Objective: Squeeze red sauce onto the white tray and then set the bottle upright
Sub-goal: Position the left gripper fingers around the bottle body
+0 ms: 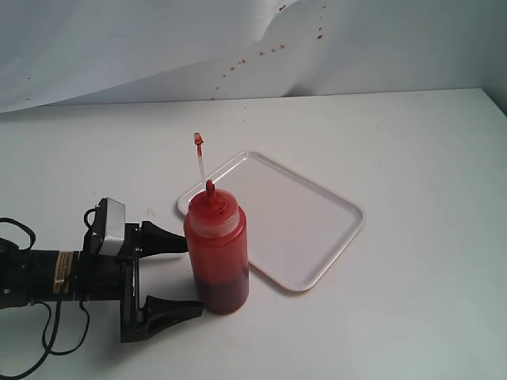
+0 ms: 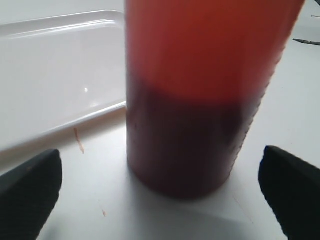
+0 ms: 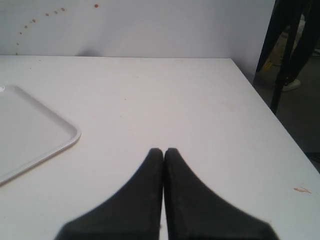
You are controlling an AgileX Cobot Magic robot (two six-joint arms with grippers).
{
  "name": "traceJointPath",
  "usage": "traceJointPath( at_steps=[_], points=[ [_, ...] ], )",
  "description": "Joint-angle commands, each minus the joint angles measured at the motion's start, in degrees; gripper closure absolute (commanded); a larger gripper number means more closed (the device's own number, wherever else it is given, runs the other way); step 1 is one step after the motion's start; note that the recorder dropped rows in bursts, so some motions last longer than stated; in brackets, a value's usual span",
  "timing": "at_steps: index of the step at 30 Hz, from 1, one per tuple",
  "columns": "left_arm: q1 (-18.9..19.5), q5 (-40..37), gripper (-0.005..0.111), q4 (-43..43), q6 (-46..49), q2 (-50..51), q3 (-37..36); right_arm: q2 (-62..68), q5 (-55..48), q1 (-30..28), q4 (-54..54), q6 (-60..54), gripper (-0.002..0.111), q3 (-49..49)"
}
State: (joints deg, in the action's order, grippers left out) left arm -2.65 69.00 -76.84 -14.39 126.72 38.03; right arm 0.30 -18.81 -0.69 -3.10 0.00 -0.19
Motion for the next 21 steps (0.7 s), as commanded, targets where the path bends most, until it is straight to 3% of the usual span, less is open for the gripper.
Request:
traceJointPath(
  at_steps=[1,16,21],
  points=[
    [-0.3,1.0,0.002,0.0,0.2,0.0,0.3,-0.3,0.2,0.2,0.4,0.0,0.108,0.2],
    [-0.3,1.0,0.002,0.0,1.1,0.0,0.3,-0.3,0.2,0.2,0.4,0.0,0.108,0.2],
    [-2.2,0.1,0.002,0.8,3.9,0.0,0.3,-0.3,0.2,0.2,0.4,0.0,0.108,0.2]
  ],
)
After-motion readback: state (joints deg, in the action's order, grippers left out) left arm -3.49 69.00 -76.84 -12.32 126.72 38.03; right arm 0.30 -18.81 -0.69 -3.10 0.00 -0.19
